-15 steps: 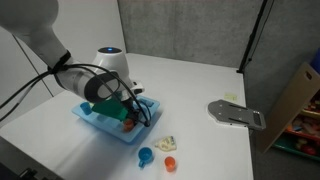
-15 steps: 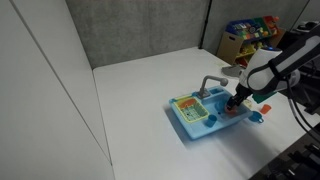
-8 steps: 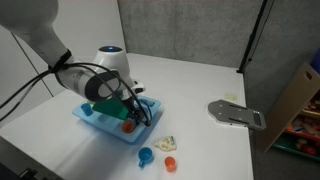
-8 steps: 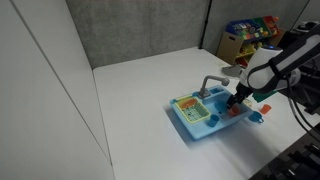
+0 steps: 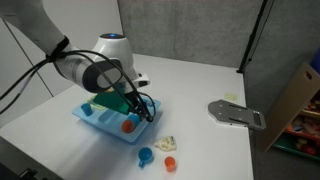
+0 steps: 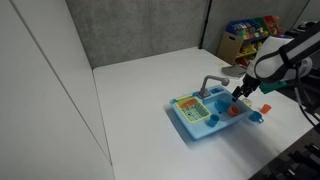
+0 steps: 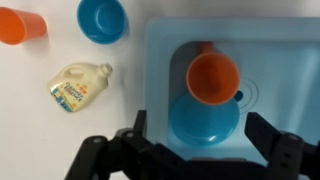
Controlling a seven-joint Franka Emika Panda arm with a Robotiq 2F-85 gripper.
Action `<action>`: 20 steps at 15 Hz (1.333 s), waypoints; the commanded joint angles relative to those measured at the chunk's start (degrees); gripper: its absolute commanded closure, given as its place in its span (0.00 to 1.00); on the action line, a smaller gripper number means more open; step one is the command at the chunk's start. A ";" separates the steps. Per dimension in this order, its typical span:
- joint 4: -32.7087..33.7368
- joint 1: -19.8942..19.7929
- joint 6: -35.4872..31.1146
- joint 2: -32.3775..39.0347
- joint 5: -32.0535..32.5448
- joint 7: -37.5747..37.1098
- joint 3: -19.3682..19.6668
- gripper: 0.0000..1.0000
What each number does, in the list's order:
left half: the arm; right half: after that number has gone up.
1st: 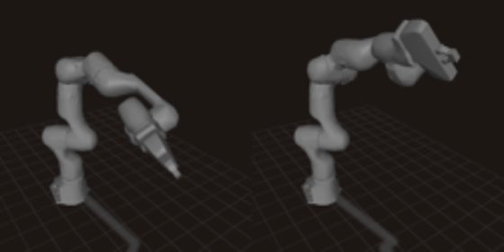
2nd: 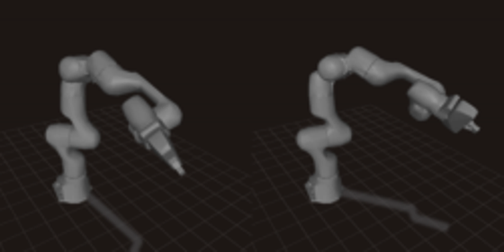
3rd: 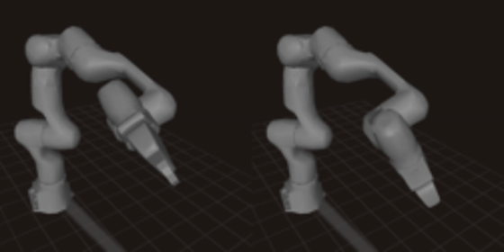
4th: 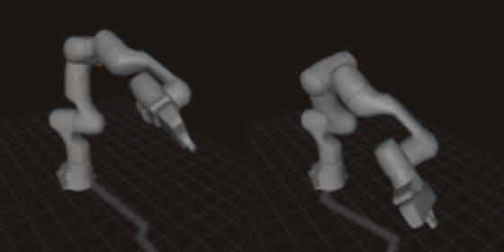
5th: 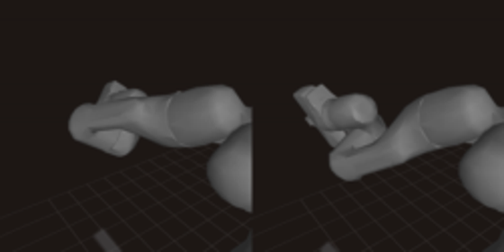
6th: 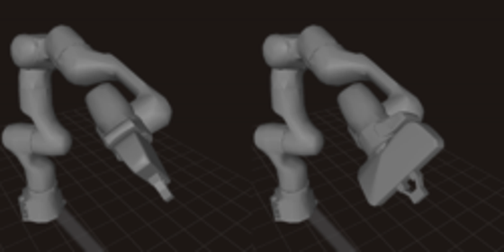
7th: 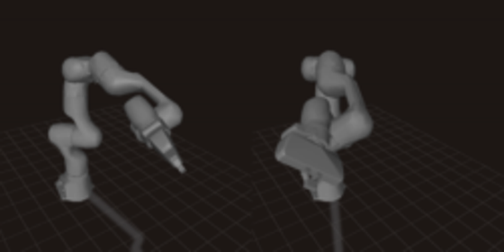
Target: Pick up the orange mug and put it in the sink
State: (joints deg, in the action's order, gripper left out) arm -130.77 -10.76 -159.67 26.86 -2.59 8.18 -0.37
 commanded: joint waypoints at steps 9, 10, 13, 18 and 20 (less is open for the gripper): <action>-1.53 2.65 17.93 -10.69 3.19 -5.98 7.36 0.00; -1.52 3.00 19.83 -11.69 3.85 -6.69 7.68 0.00; -2.23 3.60 24.24 -15.15 5.26 -7.80 7.85 0.00; -3.26 4.25 29.62 -20.58 7.63 -9.49 7.46 0.00; -1.54 3.79 28.31 -17.97 6.00 -7.84 7.14 0.00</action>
State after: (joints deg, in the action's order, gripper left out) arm -132.40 -7.06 -131.49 8.87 3.44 0.31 6.66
